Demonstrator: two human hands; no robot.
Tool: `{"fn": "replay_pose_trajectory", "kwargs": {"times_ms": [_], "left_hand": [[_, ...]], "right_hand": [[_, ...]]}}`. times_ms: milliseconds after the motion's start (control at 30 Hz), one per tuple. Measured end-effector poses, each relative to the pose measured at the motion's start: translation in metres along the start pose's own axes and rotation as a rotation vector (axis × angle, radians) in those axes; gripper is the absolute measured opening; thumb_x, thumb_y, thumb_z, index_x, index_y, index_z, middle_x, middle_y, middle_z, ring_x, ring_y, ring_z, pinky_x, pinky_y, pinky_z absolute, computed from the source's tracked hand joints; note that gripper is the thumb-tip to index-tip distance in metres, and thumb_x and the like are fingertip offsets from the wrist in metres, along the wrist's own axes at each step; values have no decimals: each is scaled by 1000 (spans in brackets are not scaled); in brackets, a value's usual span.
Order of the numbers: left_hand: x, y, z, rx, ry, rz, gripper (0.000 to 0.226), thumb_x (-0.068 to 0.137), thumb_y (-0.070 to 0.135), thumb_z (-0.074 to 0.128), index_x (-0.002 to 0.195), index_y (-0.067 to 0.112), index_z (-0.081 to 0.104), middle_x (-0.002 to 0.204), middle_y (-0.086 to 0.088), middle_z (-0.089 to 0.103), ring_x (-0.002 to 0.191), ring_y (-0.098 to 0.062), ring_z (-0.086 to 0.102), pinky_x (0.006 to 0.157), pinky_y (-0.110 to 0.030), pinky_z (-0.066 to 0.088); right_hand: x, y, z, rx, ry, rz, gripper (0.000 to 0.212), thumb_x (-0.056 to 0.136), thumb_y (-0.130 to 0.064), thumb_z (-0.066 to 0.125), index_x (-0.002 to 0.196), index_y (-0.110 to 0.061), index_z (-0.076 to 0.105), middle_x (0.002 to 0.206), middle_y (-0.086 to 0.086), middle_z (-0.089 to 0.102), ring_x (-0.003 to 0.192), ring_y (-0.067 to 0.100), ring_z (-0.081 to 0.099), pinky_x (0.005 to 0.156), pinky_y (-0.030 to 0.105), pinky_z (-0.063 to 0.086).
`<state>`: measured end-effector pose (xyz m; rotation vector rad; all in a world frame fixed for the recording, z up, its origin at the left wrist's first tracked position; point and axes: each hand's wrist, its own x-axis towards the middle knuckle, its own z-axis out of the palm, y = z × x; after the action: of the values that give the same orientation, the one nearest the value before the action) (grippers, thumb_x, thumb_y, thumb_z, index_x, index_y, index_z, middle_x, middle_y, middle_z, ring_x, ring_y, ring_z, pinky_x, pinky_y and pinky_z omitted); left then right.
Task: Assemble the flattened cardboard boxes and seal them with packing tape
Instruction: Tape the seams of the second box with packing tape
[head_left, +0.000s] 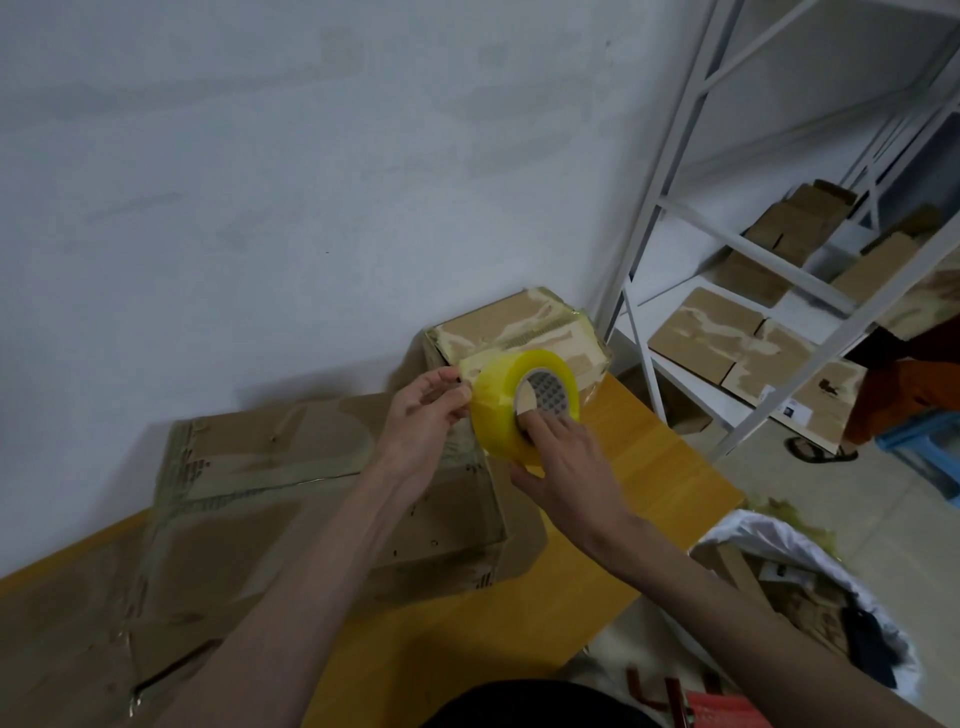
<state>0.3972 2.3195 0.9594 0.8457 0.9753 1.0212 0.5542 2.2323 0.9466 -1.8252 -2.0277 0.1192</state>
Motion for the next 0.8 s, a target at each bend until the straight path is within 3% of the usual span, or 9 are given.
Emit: {"fn": "replay_pose_trajectory", "kwargs": {"times_ms": [100, 233, 467, 667, 800], "left_hand": [[-1, -3, -1, 127, -3, 49, 18, 90, -1, 65, 105, 9, 64, 90, -4, 69, 82, -12, 62, 75, -21, 53], [0, -3, -1, 232, 8, 110, 20, 92, 4, 65, 111, 9, 65, 88, 0, 69, 76, -7, 64, 77, -19, 55], [2, 0, -1, 311, -67, -4, 30, 89, 36, 71, 104, 11, 76, 75, 2, 61, 73, -9, 55, 75, -25, 50], [8, 8, 8, 367, -16, 34, 16, 81, 25, 81, 92, 14, 78, 76, 0, 66, 66, -13, 50, 64, -26, 48], [16, 14, 11, 473, -35, 114, 15, 84, 21, 78, 91, 8, 76, 73, -11, 61, 59, -12, 50, 58, -24, 46]], "right_hand": [[0, -2, 3, 1, 6, -17, 27, 85, -29, 67, 102, -14, 52, 93, 3, 59, 79, 23, 53, 68, 31, 35], [-2, -4, 3, 82, 22, -4, 28, 87, -27, 71, 105, -14, 52, 89, -6, 47, 77, 10, 36, 67, 25, 25], [-7, 1, 6, 24, -20, -5, 27, 88, -31, 65, 105, -16, 50, 94, 2, 56, 82, 20, 49, 71, 29, 31], [-9, -1, 1, 52, -63, -2, 27, 89, -32, 65, 107, -19, 50, 99, -2, 56, 89, 20, 52, 72, 30, 34], [-9, 0, -4, 135, -72, 31, 32, 90, -32, 65, 115, -17, 52, 100, -6, 50, 88, 11, 40, 75, 28, 29]]}}
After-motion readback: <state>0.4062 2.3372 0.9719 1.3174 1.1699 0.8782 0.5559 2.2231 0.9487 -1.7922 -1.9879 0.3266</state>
